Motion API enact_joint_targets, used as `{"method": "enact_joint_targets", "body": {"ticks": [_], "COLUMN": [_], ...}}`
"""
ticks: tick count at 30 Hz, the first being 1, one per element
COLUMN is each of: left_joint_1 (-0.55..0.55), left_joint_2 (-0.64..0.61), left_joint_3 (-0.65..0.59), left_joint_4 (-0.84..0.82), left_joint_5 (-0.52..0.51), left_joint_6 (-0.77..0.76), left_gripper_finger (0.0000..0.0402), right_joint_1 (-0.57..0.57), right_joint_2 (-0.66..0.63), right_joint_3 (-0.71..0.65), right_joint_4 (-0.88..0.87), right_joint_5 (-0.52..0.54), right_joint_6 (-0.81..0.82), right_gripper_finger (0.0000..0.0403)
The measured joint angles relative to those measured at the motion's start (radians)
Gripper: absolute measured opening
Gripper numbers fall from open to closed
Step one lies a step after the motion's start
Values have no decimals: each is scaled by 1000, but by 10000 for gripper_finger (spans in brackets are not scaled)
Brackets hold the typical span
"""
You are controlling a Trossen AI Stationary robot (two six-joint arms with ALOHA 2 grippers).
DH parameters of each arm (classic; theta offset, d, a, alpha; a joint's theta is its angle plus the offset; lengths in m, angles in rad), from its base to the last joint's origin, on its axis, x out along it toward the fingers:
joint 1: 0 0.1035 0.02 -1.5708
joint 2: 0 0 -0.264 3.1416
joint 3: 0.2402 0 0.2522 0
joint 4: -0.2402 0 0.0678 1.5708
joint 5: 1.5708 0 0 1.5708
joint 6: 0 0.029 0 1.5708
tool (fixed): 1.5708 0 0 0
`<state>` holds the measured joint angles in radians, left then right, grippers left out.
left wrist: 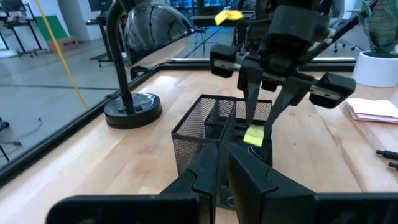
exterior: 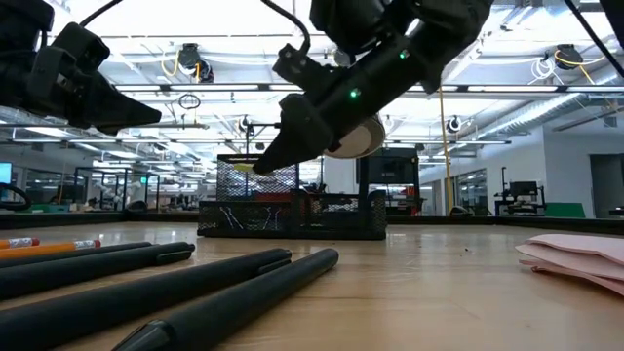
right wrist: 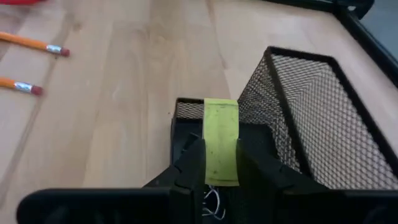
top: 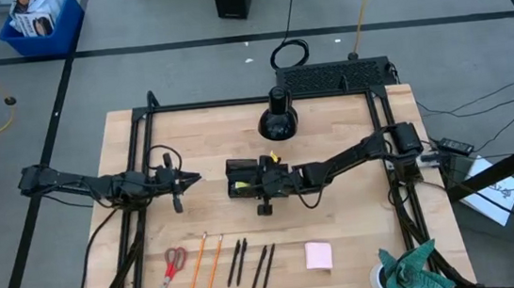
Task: Pick and place office supplies into organizer
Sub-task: Put the eraser into the desk organizer, then put the left pencil into the desk organizer
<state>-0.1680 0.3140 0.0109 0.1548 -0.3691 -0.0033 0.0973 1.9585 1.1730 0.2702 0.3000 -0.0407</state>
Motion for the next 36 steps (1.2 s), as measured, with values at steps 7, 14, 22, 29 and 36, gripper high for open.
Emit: {"method": "enact_joint_targets", "body": {"ticks": [7, 14, 22, 29, 36], "left_joint_1": [0, 0, 0, 0, 0], "left_joint_2": [0, 0, 0, 0, 0], "left_joint_3": [0, 0, 0, 0, 0], "left_joint_4": [-2, -2, -2, -2, -2], "left_joint_5": [-7, -7, -7, -7, -7], "left_joint_6": [21, 27, 25, 21, 24], "left_gripper_finger": [42, 42, 42, 42, 42], "right_joint_1": [-13, -13, -18, -17, -4], "right_joint_2": [25, 25, 25, 25, 0], "right_joint_3": [-1, -1, -1, -1, -1], "right_joint_4": [-10, -14, -43, -43, -37], "right_joint_5": [-17, -16, -11, -10, -10], "right_joint_6": [1, 20, 71, 82, 64], "right_gripper_finger": [75, 75, 100, 145, 151]}}
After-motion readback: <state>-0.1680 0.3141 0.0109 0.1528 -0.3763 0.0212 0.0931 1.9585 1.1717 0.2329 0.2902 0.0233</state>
